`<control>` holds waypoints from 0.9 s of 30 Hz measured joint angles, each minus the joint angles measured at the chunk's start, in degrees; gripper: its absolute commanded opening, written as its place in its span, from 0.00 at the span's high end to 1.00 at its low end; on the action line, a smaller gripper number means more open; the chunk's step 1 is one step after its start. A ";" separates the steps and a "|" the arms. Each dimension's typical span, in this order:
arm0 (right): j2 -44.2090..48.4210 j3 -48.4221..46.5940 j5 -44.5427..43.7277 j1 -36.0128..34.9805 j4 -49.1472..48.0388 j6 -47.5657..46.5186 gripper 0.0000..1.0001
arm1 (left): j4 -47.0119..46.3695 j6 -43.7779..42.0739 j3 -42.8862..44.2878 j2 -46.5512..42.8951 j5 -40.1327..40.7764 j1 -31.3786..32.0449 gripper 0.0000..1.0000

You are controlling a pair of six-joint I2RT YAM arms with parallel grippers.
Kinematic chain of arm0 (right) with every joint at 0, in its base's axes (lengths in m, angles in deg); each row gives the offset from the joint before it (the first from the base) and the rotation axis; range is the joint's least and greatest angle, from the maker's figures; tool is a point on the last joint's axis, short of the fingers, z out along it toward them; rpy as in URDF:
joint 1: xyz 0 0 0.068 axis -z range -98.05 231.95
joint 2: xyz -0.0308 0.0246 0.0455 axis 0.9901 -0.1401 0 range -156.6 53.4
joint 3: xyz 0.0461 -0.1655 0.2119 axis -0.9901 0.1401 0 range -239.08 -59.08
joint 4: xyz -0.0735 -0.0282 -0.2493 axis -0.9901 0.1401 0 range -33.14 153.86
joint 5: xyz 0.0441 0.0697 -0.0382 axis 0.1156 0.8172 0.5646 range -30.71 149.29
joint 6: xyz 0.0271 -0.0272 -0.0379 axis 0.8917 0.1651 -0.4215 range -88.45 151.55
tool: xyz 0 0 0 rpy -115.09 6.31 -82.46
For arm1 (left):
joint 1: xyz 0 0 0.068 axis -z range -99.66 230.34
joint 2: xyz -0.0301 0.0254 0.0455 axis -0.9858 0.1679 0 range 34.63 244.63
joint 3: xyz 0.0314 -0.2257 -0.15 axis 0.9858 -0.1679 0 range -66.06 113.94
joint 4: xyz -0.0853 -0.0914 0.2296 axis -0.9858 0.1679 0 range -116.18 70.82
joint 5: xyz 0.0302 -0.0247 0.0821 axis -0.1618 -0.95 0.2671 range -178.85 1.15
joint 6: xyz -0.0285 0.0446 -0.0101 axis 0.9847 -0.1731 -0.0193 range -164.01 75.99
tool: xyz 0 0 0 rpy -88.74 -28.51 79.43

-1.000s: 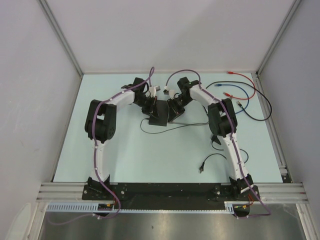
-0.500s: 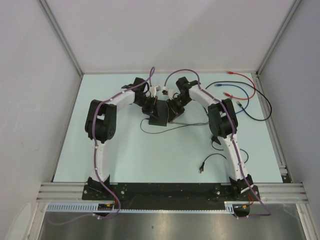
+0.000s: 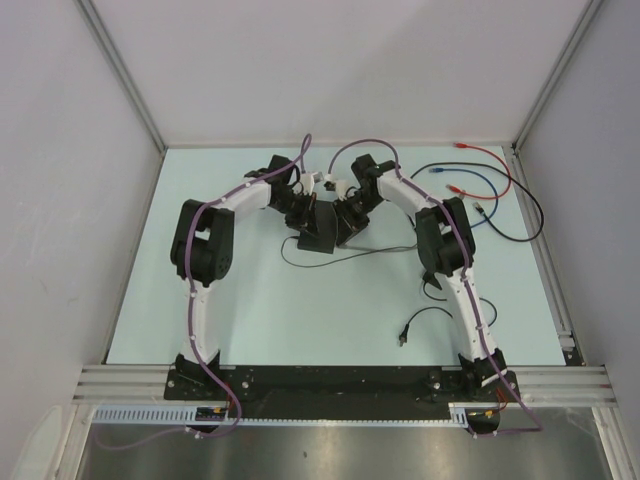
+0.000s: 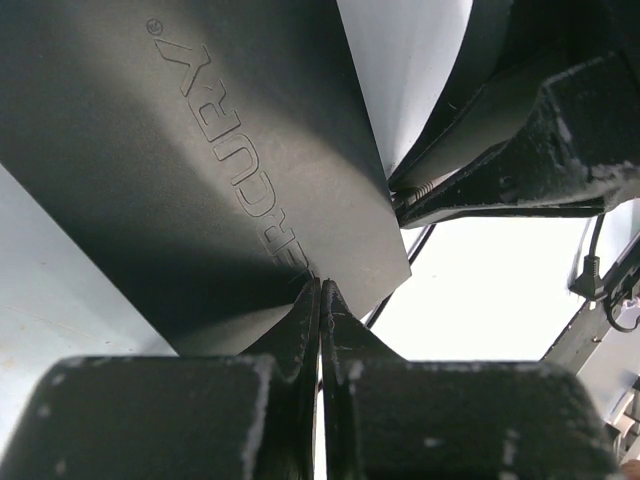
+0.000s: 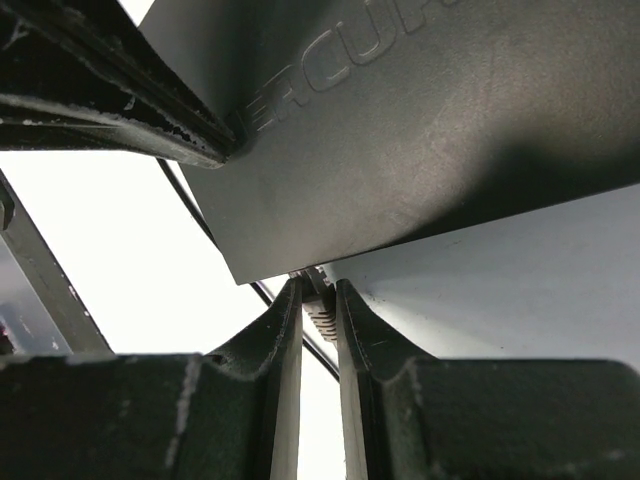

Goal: Pull the plug from the switch port

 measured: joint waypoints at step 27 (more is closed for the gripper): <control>0.15 -7.06 -14.62 4.81 6.88 -1.79 1.00 | -0.50 0.00 0.00 0.00 0.15 0.35 1.00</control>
